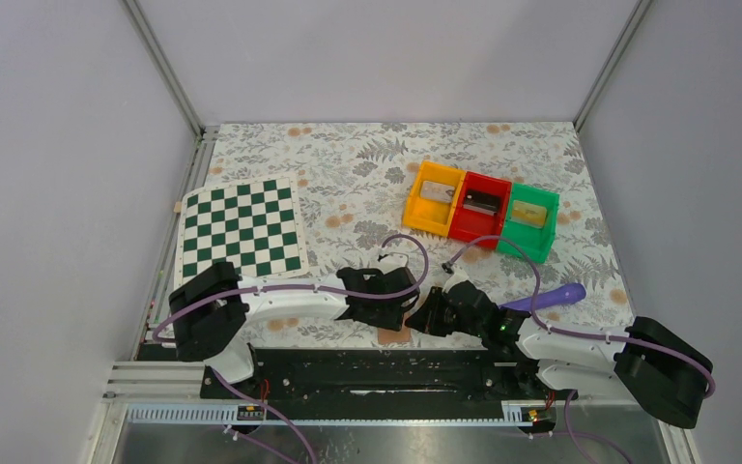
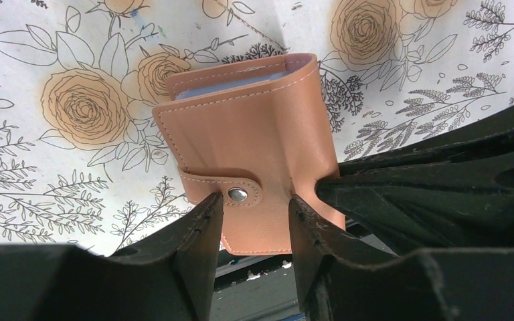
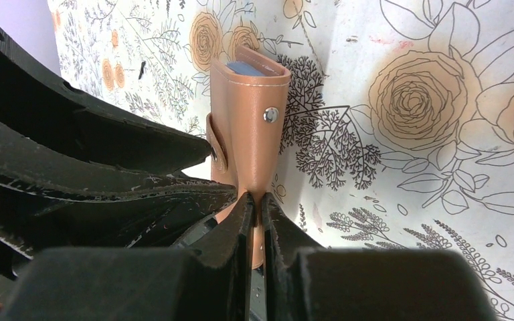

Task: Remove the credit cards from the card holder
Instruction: Open the card holder at the center of the board.

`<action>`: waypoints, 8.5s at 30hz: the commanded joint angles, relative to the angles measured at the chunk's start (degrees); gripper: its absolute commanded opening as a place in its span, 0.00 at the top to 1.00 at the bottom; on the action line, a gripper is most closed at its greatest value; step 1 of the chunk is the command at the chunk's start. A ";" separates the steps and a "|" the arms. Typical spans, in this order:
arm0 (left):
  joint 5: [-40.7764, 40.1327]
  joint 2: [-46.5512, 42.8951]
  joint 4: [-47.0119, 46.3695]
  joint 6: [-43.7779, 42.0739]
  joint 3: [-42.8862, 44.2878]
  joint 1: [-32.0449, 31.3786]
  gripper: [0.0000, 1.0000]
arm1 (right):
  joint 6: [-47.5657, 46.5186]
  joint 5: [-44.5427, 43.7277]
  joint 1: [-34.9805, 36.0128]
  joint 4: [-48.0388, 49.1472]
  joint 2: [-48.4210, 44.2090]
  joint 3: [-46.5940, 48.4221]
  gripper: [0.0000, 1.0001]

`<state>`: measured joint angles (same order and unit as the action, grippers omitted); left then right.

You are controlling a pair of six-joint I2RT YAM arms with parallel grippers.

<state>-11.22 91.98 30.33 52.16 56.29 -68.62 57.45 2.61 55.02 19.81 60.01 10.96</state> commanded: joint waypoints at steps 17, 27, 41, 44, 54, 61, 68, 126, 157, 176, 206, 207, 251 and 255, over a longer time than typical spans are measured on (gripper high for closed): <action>-6.51 2.54 5.40 1.43 0.00 -0.31 0.68 | 0.29 -2.14 0.44 1.97 -4.26 -0.68 1.00; -7.02 4.06 3.97 0.39 1.04 -0.26 1.00 | -0.10 -2.35 0.43 1.14 -4.63 -0.50 1.00; -13.19 -5.94 9.70 1.15 -2.45 4.00 1.00 | -0.92 -6.15 0.34 -1.33 -6.79 -1.68 1.00; -12.43 -7.92 9.28 1.24 -4.23 5.99 1.00 | -1.75 -6.69 0.37 -1.65 -7.06 -1.75 1.00; -6.18 -14.34 1.82 0.71 -10.37 8.37 0.89 | -10.89 -7.93 -0.88 -9.12 -4.24 4.99 1.00; -0.17 -21.08 -11.48 -3.38 -14.67 8.33 0.30 | -11.57 -6.92 -0.88 -10.45 -4.84 6.56 1.00; 1.20 -13.08 -12.88 -6.42 -10.46 8.28 0.22 | -11.01 -6.35 -0.93 -9.75 -5.37 5.96 1.00; 8.64 -23.19 -22.67 9.95 -24.05 12.24 1.00 | -19.92 -16.10 7.12 -24.71 7.30 23.59 0.16; 7.68 -25.39 -25.53 14.00 -28.81 13.31 1.00 | -12.21 -40.05 23.12 -32.84 26.87 33.28 0.11; 6.08 -25.87 -19.65 10.89 -29.11 15.52 1.00 | -17.08 -48.70 23.22 -33.23 15.24 30.01 0.56; 6.70 -30.91 -16.81 7.99 -31.20 18.54 1.00 | -11.88 -26.61 5.62 -36.02 6.48 22.95 0.58; 7.31 -31.03 -17.54 8.19 -31.35 18.58 1.00 | -11.82 -25.55 5.62 -36.47 4.82 23.63 0.57; 7.10 -36.66 -17.35 10.42 -33.35 18.64 1.00 | -15.34 -29.58 14.92 -21.91 30.67 33.30 0.12; 6.51 -37.02 -16.96 10.49 -33.51 18.66 1.00 | -14.89 -31.53 15.20 -23.49 31.05 33.21 0.16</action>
<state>-2.85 56.23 13.91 62.06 23.73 -50.24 42.26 -24.08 69.54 -2.44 90.43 44.29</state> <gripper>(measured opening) 0.016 0.865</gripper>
